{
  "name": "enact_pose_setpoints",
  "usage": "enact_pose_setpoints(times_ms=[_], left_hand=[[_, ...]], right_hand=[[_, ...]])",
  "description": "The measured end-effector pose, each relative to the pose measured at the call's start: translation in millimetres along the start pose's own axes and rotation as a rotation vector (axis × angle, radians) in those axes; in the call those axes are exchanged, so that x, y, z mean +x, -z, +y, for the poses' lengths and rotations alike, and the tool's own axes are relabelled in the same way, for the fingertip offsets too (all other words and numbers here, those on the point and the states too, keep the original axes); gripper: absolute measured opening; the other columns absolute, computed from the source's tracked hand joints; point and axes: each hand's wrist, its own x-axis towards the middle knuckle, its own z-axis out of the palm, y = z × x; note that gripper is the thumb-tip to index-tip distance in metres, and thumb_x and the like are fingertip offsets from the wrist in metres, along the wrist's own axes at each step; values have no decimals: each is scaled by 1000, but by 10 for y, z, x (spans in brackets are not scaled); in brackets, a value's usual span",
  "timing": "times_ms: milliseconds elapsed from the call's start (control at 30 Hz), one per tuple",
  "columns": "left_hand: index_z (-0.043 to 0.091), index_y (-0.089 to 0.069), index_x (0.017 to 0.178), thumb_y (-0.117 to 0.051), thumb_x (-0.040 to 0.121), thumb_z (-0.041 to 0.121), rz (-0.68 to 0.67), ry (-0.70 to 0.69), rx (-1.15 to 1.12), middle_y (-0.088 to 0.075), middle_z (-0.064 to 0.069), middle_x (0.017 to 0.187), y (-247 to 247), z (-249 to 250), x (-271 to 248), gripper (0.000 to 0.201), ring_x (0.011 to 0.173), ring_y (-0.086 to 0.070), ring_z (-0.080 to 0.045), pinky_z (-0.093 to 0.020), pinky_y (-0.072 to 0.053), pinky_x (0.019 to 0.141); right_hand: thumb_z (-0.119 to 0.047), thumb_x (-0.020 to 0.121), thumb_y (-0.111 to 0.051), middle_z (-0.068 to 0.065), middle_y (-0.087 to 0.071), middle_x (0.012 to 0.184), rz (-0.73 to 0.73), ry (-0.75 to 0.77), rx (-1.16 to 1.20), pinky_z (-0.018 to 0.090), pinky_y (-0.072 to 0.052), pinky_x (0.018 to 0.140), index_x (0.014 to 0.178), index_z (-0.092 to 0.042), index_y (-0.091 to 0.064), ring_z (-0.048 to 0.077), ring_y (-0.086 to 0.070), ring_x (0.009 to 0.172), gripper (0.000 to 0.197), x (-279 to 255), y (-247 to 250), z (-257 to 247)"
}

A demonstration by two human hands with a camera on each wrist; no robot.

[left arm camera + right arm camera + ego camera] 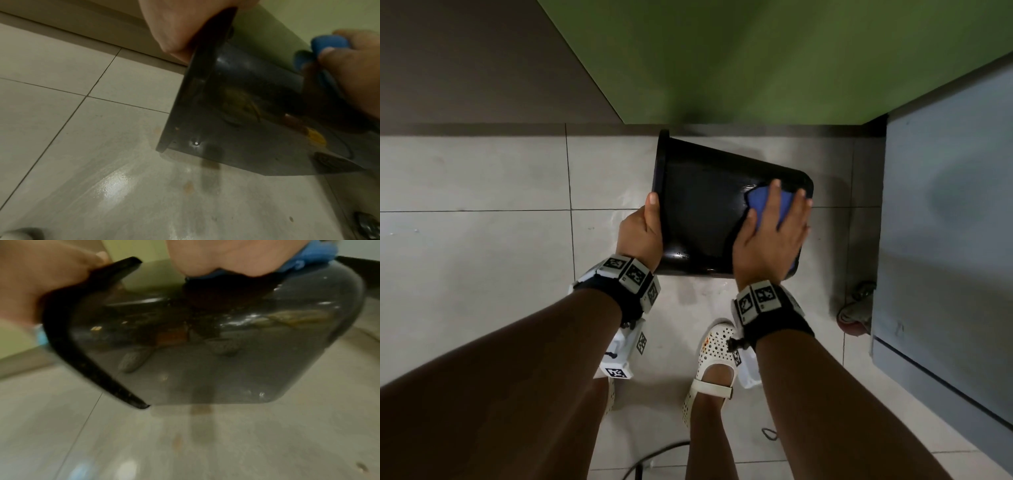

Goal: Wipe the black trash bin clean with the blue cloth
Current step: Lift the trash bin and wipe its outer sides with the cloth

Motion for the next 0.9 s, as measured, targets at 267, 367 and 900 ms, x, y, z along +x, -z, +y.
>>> enact_pose_setpoints(times_ms=[267,367,900], left_hand=[[13,-62,105,-16,92,60,-247,206,-218,-66,-16,112,230,133,145,67,104,-61,-31,-41,-46,96],[18,-57,95,-22,83,74,-329,377,-477,-68,-7,97,376,347,458,67,91,-65,-24,-39,-51,79],[9,-56,94,-40,98,26,-400,552,-382,-66,-8,83,297,431,478,24,73,-64,-20,-35,-54,67]], right_hand=[[-38,94,-26,21,-30,147,139,-212,45,47,-27,110,144,-17,-29,37,-28,136,54,-1,-52,-7],[-35,97,-30,23,-34,144,174,-156,65,46,-29,110,142,-13,-33,38,-32,134,50,-109,-65,64],[-30,97,-35,20,-18,150,110,-90,295,51,-30,110,141,-20,-25,34,-16,140,46,-526,108,195]])
